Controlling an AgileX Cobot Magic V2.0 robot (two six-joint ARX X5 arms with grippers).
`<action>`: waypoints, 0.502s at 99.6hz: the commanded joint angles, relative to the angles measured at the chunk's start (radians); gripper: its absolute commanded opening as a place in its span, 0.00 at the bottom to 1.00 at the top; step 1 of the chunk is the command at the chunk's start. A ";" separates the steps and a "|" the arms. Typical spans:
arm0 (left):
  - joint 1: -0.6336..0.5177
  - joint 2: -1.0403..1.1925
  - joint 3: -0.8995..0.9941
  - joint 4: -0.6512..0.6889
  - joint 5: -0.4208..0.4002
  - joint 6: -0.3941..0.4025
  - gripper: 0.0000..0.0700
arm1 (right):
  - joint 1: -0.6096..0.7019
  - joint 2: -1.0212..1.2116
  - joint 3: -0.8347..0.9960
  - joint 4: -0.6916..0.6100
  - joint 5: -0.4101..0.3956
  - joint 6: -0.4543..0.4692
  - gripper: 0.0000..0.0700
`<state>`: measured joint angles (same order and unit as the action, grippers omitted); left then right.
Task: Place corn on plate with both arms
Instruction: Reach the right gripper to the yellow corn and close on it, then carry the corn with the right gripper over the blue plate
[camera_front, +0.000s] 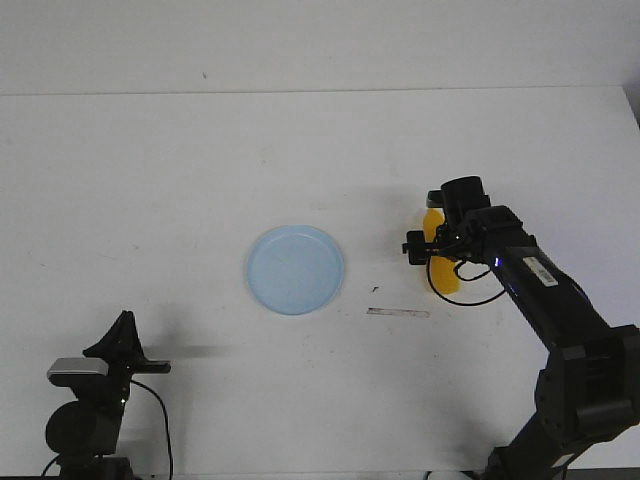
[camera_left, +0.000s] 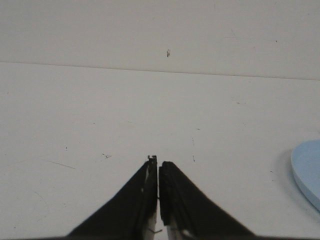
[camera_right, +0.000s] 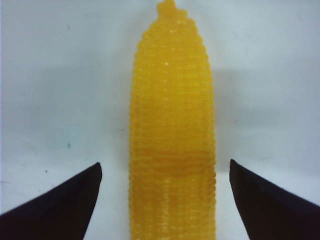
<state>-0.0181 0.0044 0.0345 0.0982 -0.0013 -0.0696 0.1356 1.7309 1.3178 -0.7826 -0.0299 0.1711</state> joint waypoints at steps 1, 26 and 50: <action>0.000 -0.001 -0.021 0.015 0.001 0.002 0.00 | -0.002 0.032 0.016 -0.005 0.000 0.012 0.76; 0.000 -0.001 -0.021 0.015 0.001 0.002 0.00 | -0.006 0.045 0.013 -0.018 -0.003 0.011 0.51; 0.000 -0.001 -0.021 0.014 0.001 0.002 0.00 | -0.004 0.044 0.014 -0.018 -0.008 0.011 0.48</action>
<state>-0.0181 0.0044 0.0345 0.0986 -0.0017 -0.0696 0.1280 1.7504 1.3178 -0.8001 -0.0338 0.1730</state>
